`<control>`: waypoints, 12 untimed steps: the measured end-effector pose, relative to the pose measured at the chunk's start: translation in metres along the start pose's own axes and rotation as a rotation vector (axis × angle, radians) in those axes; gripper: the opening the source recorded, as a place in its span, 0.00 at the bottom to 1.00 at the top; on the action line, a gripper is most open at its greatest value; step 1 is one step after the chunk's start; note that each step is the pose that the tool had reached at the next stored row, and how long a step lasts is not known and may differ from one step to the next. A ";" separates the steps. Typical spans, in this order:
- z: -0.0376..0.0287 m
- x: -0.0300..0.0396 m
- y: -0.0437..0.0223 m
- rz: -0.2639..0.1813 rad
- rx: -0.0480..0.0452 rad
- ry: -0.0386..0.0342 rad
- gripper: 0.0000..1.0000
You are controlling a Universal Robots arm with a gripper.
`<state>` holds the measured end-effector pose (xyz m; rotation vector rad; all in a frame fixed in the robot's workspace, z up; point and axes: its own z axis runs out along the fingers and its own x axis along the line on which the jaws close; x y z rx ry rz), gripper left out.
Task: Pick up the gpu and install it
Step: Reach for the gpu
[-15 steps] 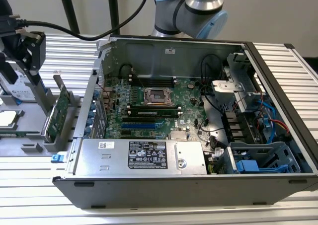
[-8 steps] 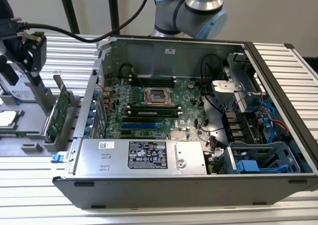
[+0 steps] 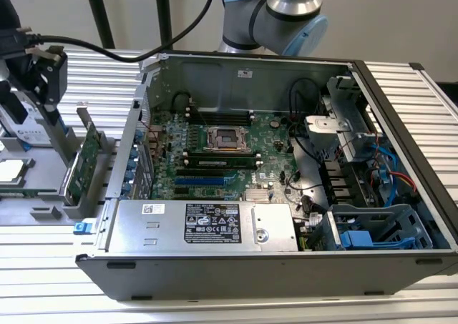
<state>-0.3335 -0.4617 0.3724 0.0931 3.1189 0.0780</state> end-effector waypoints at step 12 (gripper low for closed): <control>0.0055 0.0001 -0.0003 0.000 0.0000 0.0000 1.00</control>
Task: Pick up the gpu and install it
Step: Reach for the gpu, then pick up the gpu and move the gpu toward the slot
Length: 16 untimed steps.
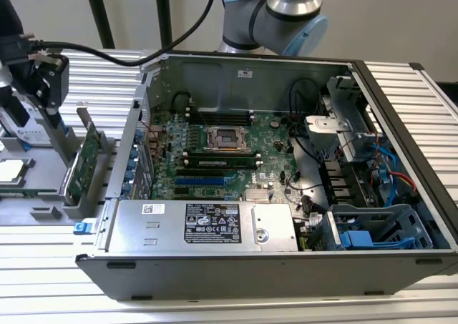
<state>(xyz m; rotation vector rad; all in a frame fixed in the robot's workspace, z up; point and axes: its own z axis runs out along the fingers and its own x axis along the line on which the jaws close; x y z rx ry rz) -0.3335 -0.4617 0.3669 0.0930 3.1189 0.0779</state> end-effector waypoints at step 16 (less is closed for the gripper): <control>0.0064 0.0001 -0.0003 0.000 -0.0001 -0.0001 1.00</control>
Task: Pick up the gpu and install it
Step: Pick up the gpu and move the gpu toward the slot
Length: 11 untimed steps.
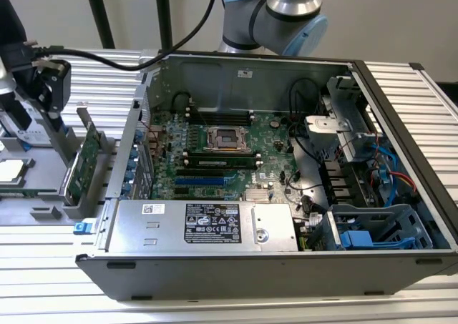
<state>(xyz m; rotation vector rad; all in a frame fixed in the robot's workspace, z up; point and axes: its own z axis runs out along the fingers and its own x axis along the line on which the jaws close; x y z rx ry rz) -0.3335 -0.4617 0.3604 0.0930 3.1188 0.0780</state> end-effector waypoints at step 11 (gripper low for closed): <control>0.0044 0.0001 -0.0002 0.000 0.0000 0.0001 1.00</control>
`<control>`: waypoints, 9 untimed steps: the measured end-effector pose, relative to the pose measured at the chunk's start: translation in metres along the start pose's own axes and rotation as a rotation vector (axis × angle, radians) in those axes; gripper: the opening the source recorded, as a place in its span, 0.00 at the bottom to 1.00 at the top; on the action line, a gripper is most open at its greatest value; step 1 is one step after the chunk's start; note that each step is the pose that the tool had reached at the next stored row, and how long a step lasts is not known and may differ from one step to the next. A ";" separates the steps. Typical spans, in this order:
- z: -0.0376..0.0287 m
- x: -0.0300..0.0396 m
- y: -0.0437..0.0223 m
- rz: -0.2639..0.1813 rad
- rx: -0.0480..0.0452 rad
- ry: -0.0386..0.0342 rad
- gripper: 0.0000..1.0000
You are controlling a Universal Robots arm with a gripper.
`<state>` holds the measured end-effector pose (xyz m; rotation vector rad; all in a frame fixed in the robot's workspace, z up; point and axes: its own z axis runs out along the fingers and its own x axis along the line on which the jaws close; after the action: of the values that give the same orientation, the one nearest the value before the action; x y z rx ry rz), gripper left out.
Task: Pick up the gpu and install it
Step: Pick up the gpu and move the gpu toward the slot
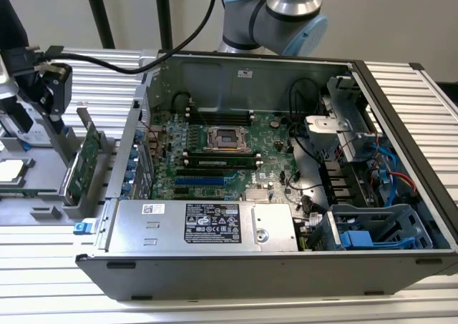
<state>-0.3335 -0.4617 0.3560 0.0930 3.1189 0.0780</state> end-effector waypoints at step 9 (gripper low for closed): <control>0.0042 0.0001 -0.0002 0.000 0.0000 -0.0001 1.00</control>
<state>-0.3335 -0.4617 0.3518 0.0930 3.1188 0.0780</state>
